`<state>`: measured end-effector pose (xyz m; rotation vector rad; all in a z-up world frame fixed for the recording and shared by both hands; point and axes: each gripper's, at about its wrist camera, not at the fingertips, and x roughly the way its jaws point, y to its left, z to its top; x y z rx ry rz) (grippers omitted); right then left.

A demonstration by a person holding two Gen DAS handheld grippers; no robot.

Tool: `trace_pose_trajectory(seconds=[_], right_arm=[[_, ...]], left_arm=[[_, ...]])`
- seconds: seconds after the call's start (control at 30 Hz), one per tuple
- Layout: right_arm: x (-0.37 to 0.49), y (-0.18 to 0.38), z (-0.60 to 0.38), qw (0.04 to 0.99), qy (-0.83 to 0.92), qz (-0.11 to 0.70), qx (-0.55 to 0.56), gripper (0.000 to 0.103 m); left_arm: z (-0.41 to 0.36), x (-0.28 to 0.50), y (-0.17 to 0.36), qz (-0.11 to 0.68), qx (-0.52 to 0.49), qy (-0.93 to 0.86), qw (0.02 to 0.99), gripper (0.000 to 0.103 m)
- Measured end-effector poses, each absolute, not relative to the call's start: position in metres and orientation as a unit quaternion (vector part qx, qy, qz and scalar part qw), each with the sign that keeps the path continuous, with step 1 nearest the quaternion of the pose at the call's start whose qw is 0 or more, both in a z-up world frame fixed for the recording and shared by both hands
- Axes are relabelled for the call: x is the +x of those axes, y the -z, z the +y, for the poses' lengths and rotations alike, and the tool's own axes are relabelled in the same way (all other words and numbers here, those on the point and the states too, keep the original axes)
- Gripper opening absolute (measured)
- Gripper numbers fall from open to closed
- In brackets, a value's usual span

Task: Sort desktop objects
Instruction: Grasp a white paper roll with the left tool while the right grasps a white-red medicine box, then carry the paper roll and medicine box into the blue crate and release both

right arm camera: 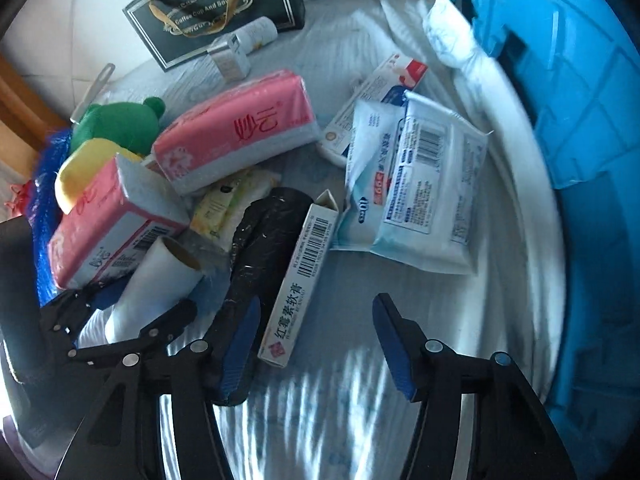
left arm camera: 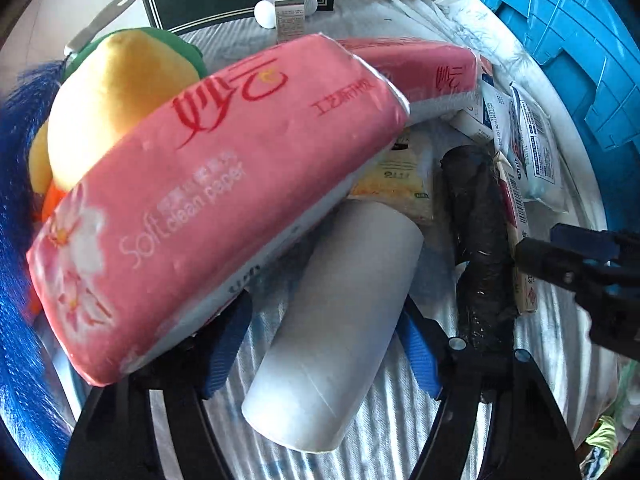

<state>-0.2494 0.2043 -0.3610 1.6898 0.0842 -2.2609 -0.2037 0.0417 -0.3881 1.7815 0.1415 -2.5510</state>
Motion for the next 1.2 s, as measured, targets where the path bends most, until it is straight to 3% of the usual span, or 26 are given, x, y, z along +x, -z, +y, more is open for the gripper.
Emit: trace_pose_trajectory(seconds=[0.17, 0.23, 0.27, 0.37, 0.53, 0.9, 1.2], right_arm=[[-0.257, 0.372, 0.198, 0.165, 0.78, 0.028, 0.603, 0.034], [-0.259, 0.382, 0.199, 0.174, 0.768, 0.016, 0.616, 0.024], [-0.258, 0.385, 0.199, 0.174, 0.766, 0.017, 0.619, 0.019], [-0.249, 0.373, 0.2, 0.176, 0.778, 0.029, 0.602, 0.019], [-0.222, 0.329, 0.207, 0.192, 0.807, 0.042, 0.557, 0.018], [-0.156, 0.211, 0.204, 0.233, 0.877, 0.082, 0.412, 0.018], [-0.126, 0.121, 0.245, 0.221, 0.925, 0.078, 0.3, 0.018]], left_arm=[[0.046, -0.207, 0.387, 0.034, 0.585, 0.81, 0.02, 0.072], [0.045, -0.205, 0.384, 0.038, 0.583, 0.812, 0.021, 0.064], [0.044, -0.203, 0.382, 0.042, 0.581, 0.812, 0.019, 0.056], [0.044, -0.192, 0.375, 0.065, 0.576, 0.815, 0.006, 0.05], [0.048, -0.166, 0.339, 0.067, 0.537, 0.841, 0.005, 0.05], [0.062, -0.118, 0.205, 0.045, 0.379, 0.924, 0.021, 0.05], [0.117, -0.115, 0.132, 0.033, 0.293, 0.955, -0.015, 0.05]])
